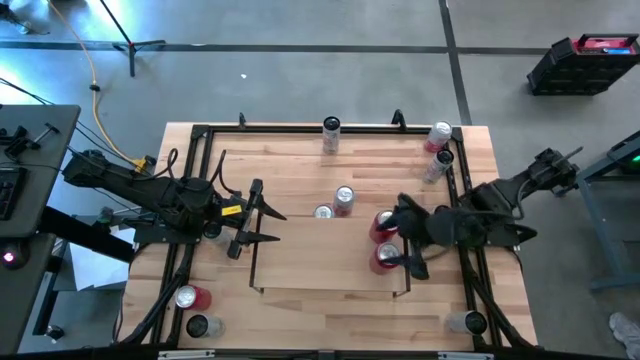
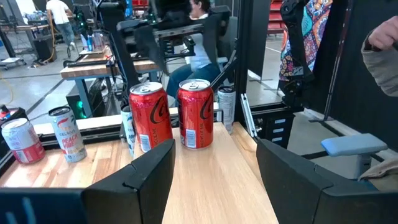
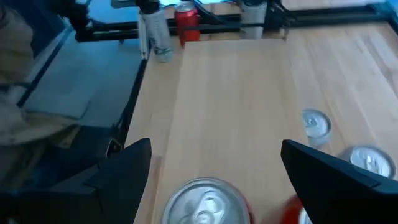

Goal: Place canned beverage on shelf
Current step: Adjust the red-black soda cans on the shelf

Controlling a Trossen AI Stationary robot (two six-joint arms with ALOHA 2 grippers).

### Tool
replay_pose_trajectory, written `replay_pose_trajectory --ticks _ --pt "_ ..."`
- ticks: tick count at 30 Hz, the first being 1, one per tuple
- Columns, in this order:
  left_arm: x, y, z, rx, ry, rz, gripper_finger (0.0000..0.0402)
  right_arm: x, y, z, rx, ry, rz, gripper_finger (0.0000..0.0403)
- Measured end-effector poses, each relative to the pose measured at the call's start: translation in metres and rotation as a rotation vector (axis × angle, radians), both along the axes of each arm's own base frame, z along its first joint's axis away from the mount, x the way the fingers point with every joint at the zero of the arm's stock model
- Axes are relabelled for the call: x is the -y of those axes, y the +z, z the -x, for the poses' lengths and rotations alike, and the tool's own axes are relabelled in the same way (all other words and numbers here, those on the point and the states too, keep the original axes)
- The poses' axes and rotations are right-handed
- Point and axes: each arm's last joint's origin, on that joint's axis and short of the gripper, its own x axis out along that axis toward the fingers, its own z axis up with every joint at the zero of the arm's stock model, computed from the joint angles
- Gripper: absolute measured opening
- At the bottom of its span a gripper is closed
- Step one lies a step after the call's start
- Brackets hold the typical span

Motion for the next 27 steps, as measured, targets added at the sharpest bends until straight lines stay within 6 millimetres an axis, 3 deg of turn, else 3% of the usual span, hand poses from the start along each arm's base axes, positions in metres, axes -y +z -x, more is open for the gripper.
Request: replay_pose_trajectory --ticks 7,15,27 --pt "0.006 0.001 0.002 0.013 -0.035 -0.031 0.0216 -0.015 -0.007 0.018 -0.016 -0.077 0.159 0.0344" --pt "0.006 0.001 0.002 0.015 -0.014 -0.034 0.0216 -0.019 -0.01 0.025 -0.053 -0.093 0.148 0.0344" --pt "0.006 0.004 0.002 0.056 -0.011 -0.04 0.0216 -0.023 -0.021 0.013 -0.093 -0.087 0.213 0.0344"
